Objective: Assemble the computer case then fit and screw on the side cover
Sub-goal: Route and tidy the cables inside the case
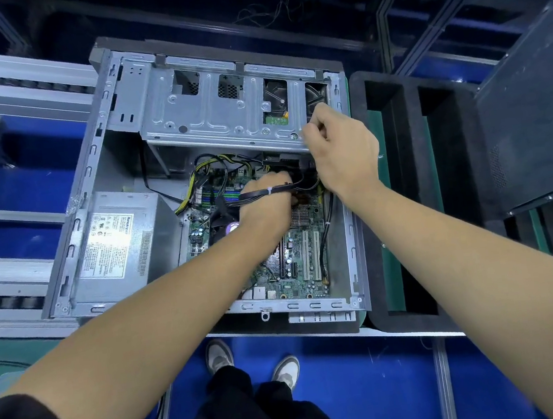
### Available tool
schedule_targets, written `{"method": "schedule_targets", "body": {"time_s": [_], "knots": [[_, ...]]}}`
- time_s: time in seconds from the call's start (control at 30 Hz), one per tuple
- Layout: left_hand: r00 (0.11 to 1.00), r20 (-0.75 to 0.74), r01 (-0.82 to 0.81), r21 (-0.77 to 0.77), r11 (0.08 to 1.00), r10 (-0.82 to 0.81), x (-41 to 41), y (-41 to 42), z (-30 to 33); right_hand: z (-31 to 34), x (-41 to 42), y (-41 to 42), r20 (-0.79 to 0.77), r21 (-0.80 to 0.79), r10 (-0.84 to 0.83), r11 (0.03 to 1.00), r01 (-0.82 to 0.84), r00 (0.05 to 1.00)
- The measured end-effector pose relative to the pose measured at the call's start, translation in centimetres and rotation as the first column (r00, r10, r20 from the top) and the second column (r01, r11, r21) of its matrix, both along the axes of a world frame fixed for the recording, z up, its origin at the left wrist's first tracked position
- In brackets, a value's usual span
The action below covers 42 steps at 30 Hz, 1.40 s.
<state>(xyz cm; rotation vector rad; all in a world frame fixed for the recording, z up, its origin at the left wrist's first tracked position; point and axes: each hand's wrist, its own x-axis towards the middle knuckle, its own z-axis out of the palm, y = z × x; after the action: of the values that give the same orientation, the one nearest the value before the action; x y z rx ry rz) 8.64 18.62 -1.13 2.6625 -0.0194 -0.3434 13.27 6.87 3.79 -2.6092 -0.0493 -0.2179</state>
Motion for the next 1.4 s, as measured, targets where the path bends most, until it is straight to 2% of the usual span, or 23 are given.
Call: {"method": "schedule_targets", "body": {"time_s": [0.1,0.37,0.5,0.6,0.8,0.93,1.07,1.13,1.33,1.4], "knots": [[0.997,-0.046,-0.063,-0.096,0.993,0.059,0.6,-0.5,0.0,-0.1,-0.1,0.0,0.0,0.047,-0.011,0.999,0.011,1.0],[0.981,-0.171,-0.125,-0.191,0.974,0.092,2.1,-1.5,-1.0,0.1,-0.1,0.0,0.012,0.057,-0.009,0.998,0.008,1.0],[0.934,-0.287,-0.298,-0.303,0.905,0.211,2.7,-2.2,-2.0,0.2,-0.2,-0.1,0.012,0.055,-0.01,0.998,0.009,1.0],[0.919,-0.341,-0.311,-0.315,0.897,0.199,2.6,-2.4,-2.8,0.2,-0.3,-0.1,0.014,0.054,-0.012,0.998,0.011,1.0],[0.941,-0.296,-0.25,-0.292,0.923,0.161,3.2,-3.2,-2.7,0.1,-0.2,-0.1,0.032,0.045,-0.009,0.999,0.007,0.999],[0.967,-0.245,-0.132,-0.227,0.965,0.074,3.1,-3.2,-2.8,0.0,-0.2,-0.1,0.027,0.043,-0.012,0.999,0.01,1.0],[0.985,-0.139,0.082,-0.157,0.984,-0.104,3.1,-3.5,-2.7,0.0,-0.1,0.0,0.024,0.033,-0.011,0.999,0.01,1.0],[0.981,-0.127,0.132,-0.126,0.983,-0.148,3.3,-3.5,-2.4,0.0,-0.1,-0.1,0.022,0.024,-0.01,1.0,0.01,1.0],[0.965,-0.109,0.226,-0.104,0.969,-0.237,3.5,-3.2,-1.7,0.1,-0.2,0.0,0.011,0.036,-0.009,0.999,0.009,1.0],[0.97,-0.127,0.202,-0.065,0.977,-0.209,3.3,-3.0,-1.5,0.0,-0.2,0.0,0.014,0.044,-0.006,0.999,0.005,1.0]]}}
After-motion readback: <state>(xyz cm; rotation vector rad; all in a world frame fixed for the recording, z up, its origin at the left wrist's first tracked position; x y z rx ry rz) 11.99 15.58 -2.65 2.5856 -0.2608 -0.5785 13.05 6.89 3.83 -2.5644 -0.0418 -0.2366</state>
